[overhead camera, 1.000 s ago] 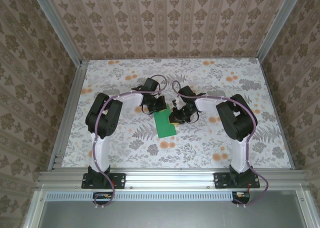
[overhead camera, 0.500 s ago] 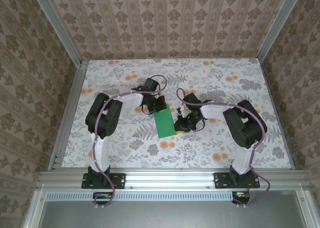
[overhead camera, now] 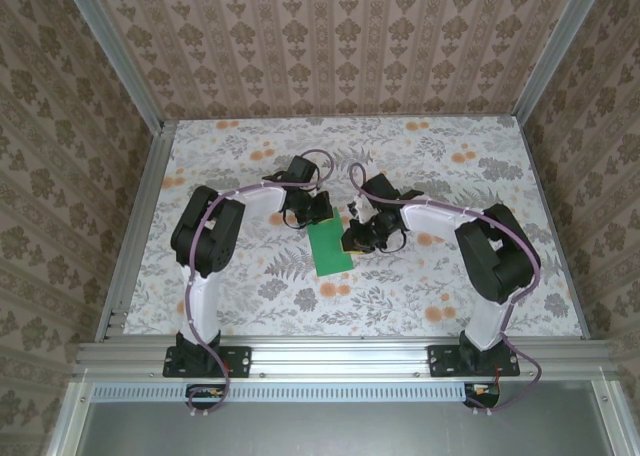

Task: Fold a paper plane with a square sheet of paper (pick it up from the middle)

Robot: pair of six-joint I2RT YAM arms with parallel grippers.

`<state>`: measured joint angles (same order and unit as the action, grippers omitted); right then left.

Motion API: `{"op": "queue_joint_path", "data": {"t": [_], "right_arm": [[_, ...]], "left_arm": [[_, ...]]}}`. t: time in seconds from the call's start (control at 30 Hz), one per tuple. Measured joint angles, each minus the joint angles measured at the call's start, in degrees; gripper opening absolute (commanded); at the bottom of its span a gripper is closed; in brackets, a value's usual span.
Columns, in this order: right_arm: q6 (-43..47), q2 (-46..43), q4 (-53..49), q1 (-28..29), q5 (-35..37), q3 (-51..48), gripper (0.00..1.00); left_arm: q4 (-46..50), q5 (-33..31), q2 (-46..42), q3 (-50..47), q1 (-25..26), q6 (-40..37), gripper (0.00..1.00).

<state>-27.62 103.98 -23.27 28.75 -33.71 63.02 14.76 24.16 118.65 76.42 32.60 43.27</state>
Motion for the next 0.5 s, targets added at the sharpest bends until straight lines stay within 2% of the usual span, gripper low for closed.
{"op": "queue_joint_path", "data": {"t": [0.2, 0.37, 0.5], "right_arm": [[-1.53, 3.50, 1.20, 0.07, 1.57, 0.81, 0.14], [-3.52, 3.54, 1.36, 1.57, 3.43, -1.44, 0.14], [-6.43, 2.93, 2.10, 4.20, 5.97, -2.78, 0.14]], "left_arm": [[0.44, -0.15, -0.24, 0.22, 0.00, -0.04, 0.06], [0.92, -1.51, -1.55, -0.04, -0.20, 0.04, 0.16], [0.20, -2.25, -5.97, -3.08, -0.85, 0.66, 0.26]]}}
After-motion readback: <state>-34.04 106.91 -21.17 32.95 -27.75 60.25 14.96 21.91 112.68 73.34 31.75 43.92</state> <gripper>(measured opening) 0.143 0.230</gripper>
